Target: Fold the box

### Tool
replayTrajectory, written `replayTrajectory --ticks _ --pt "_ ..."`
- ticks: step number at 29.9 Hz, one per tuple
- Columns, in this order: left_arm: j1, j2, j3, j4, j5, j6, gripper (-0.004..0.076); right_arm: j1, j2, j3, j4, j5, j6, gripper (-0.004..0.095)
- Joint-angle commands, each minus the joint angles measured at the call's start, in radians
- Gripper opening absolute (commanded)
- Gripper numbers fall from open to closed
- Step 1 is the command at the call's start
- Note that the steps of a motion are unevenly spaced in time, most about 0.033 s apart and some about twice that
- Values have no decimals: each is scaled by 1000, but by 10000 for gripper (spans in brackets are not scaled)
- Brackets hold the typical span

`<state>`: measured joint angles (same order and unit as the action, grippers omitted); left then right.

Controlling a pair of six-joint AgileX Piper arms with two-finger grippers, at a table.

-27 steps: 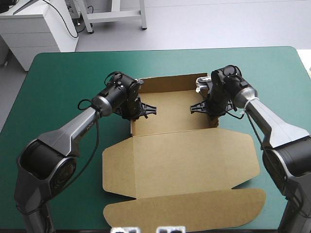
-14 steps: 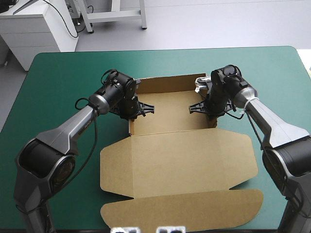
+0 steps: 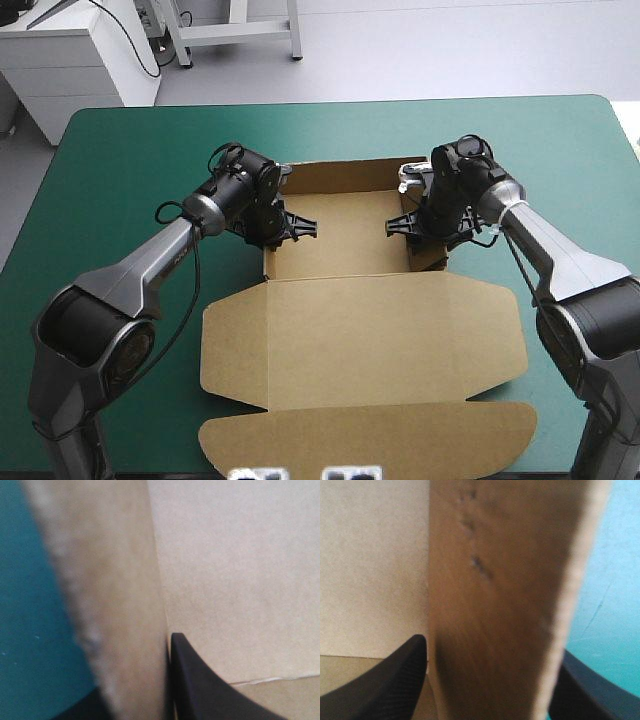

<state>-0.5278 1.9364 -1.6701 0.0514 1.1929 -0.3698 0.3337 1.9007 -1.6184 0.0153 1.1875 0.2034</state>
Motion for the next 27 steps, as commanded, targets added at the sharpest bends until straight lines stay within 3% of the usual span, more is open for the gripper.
replayTrajectory --ticks 1,6,9,18,23,27 --pt "-2 -50 -23 18 92 26 193 -3 -51 -20 0 -2 -3 710" --pt "-4 -50 -32 22 92 27 382 -3 -51 -22 0 -8 -3 716" --pt "-4 -50 -59 25 92 27 437 -3 -53 -22 0 -29 -3 716" --pt "-4 -50 -256 40 92 35 435 -3 -55 -134 11 -56 5 716" --pt "-4 -66 -394 -2 93 118 435 -3 -55 -294 -15 9 13 717" --pt "-4 -117 -489 -8 93 158 370 -3 -65 -384 -44 64 13 717"
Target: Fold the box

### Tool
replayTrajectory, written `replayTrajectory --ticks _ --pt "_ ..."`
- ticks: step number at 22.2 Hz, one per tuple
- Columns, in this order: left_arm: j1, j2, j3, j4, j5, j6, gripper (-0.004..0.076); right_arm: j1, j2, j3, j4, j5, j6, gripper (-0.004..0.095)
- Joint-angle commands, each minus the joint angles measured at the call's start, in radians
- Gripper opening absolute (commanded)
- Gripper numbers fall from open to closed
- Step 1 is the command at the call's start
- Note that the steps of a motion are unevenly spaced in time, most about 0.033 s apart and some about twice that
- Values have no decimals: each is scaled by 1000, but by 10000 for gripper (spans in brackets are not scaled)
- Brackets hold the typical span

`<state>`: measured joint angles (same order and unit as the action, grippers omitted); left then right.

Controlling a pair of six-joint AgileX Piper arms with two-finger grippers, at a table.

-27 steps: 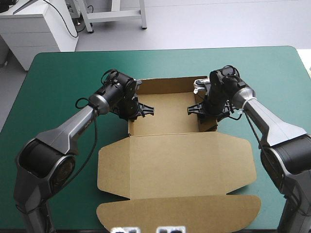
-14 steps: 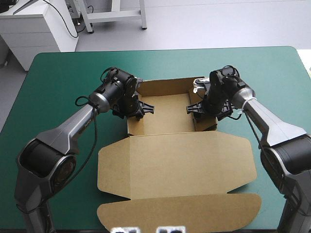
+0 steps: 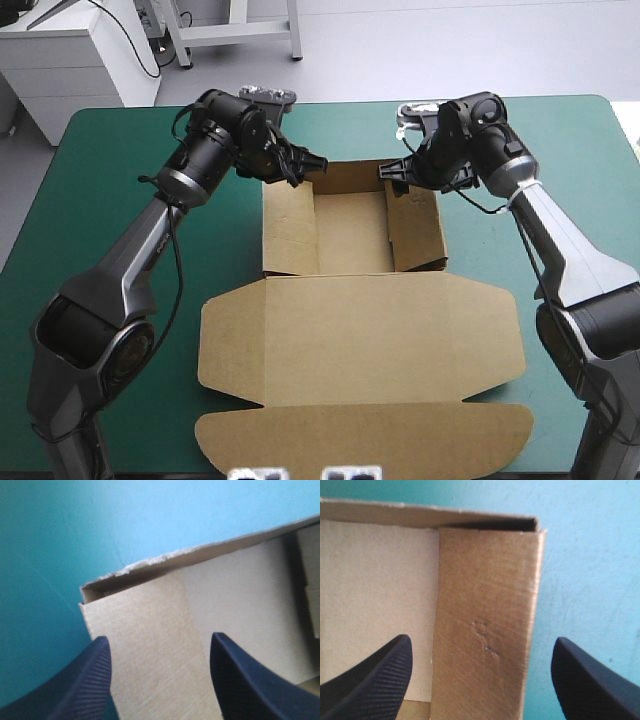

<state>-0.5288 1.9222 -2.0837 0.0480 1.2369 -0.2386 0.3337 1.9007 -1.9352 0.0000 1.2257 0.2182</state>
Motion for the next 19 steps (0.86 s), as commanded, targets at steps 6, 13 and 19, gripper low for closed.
replayTrajectory --ticks 6,13,19 --pt "-3 -238 -91 30 49 91 -2 -3 -139 -49 -26 26 -6 716" --pt "-5 -442 66 26 42 88 -8 0 -295 204 -87 -1 -25 716" --pt "-5 -802 538 25 -97 116 -8 0 -320 383 -44 -158 -25 716"
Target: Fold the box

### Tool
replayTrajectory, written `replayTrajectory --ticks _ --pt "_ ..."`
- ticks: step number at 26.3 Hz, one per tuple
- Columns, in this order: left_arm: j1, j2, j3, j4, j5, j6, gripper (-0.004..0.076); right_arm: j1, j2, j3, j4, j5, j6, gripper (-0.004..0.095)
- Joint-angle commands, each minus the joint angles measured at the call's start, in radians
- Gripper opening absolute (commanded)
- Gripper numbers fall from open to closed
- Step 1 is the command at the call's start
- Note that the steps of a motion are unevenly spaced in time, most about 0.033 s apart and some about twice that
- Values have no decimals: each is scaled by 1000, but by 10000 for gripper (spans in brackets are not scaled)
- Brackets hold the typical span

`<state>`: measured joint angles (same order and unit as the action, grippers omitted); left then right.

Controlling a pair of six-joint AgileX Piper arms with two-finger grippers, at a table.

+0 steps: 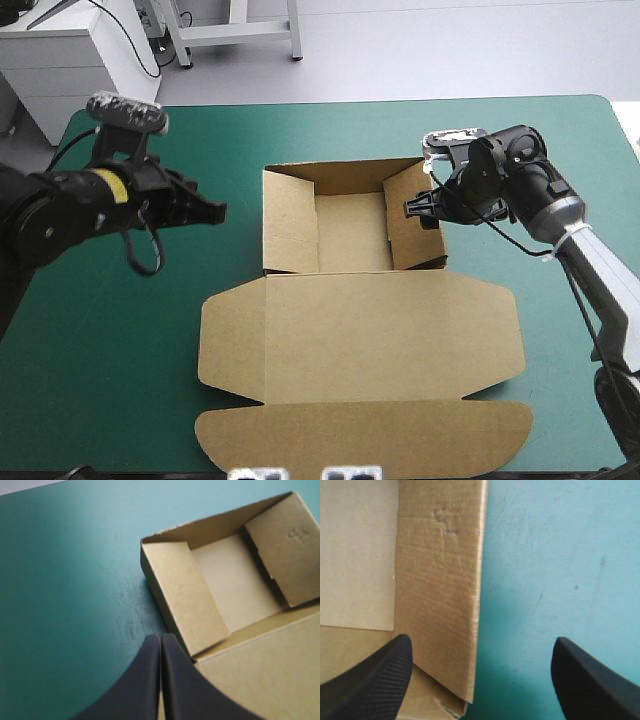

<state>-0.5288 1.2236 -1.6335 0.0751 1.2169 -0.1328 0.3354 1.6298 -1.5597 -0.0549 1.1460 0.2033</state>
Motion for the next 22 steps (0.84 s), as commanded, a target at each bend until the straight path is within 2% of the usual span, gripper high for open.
replayTrajectory --ticks 1,4,11,18,22 --pt "-5 -174 167 -2 -84 32 -8 -2 -49 28 24 -115 -10 716" --pt "-5 -353 419 0 -138 62 -8 -2 -49 86 27 -188 -6 716" --pt "-5 -664 767 -17 -309 62 -8 -2 -20 140 28 -210 -6 715" --pt "-5 -879 942 -45 -315 62 -8 -2 31 173 79 -248 -16 709" --pt "-5 -976 983 -54 -335 62 -8 -2 55 176 100 -255 -25 610"
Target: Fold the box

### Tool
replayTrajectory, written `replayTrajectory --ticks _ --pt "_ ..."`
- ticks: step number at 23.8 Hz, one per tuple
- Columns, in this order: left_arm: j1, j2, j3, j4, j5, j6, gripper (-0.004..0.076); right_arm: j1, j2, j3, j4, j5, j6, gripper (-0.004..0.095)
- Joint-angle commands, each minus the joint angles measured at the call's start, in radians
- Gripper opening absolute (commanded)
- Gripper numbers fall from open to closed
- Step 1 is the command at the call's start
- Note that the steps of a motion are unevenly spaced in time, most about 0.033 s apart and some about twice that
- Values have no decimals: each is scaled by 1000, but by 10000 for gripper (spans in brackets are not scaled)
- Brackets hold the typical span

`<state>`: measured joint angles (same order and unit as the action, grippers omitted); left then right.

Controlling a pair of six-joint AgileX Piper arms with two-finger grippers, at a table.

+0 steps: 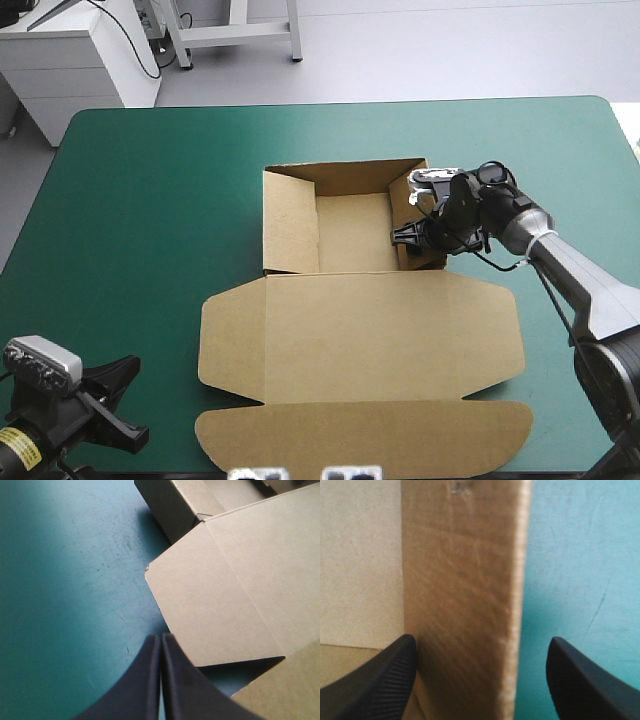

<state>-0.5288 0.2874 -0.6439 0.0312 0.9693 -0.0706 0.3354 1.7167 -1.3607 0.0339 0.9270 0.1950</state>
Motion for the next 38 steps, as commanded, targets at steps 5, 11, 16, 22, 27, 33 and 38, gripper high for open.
replayTrajectory --ticks 5,11,16,22,27,33,38 --pt "-5 -97 34 -10 -86 -1 -8 -2 -30 -23 36 -32 -54 -14" --pt "-5 -97 77 -10 -81 -12 -8 -4 -50 -106 29 -2 -28 -20" --pt "-5 -97 77 -5 -92 -12 -8 -4 -117 -399 -337 180 82 -20" --pt "-5 -97 77 -3 -95 -12 -8 -87 -130 -608 -643 260 100 -20" --pt "-5 -97 77 -13 -95 -12 -8 -289 -128 -625 -622 215 36 -20" --pt "-5 -97 77 -15 -95 -12 -8 -571 -76 -625 -374 152 -84 -20" --pt "-5 -97 77 -15 -95 -12 -8 -701 19 -625 -251 142 -164 -20"
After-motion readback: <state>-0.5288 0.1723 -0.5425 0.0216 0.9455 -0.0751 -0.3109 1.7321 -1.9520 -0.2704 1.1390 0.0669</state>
